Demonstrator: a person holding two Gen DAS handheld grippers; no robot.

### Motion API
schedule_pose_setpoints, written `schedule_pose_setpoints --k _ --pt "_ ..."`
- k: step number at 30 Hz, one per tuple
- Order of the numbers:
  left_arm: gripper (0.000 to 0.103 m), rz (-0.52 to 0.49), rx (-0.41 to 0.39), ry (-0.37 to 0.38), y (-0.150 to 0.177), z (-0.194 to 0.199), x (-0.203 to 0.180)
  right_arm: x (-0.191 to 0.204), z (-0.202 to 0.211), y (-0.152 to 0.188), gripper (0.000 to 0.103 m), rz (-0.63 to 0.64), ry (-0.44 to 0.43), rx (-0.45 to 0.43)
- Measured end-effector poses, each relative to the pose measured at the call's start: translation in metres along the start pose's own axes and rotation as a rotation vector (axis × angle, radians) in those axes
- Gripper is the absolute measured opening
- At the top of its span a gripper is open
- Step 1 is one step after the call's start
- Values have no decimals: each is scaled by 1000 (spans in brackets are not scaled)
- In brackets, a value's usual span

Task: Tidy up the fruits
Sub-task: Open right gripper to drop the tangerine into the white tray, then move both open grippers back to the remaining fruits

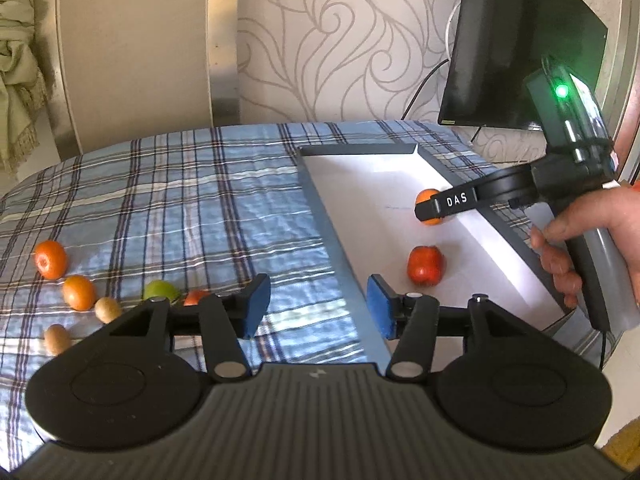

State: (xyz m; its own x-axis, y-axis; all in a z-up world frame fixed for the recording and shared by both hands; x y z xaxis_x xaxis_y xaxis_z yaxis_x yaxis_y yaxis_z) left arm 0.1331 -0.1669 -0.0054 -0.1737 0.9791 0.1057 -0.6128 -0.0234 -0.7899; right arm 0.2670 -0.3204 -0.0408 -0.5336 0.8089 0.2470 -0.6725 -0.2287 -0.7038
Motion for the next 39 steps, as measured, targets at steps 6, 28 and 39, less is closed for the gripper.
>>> schedule_pose_setpoints --k 6,28,39 --pt "63 4 6 -17 2 1 15 2 3 -3 45 -6 18 -17" --pt "66 75 25 -95 26 11 94 95 72 -4 46 -13 -42 -189" --pt "67 156 49 -213 47 23 157 197 37 32 46 172 -209 -45"
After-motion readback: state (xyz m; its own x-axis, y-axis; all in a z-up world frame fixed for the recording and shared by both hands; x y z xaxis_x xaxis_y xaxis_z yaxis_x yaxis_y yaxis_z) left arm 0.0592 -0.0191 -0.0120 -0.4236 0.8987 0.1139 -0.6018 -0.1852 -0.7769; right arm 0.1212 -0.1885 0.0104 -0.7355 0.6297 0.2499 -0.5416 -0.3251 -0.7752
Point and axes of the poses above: each gripper's, at about its wrist camera, not at the fingertips, and z roughly against the way its jaws point, x to its left, y to its underside, the point moved 8 cm from there along -z, roughly the way its jaws point, and after that the axes turned 14 degrees about -y, right-handed, at the moved point
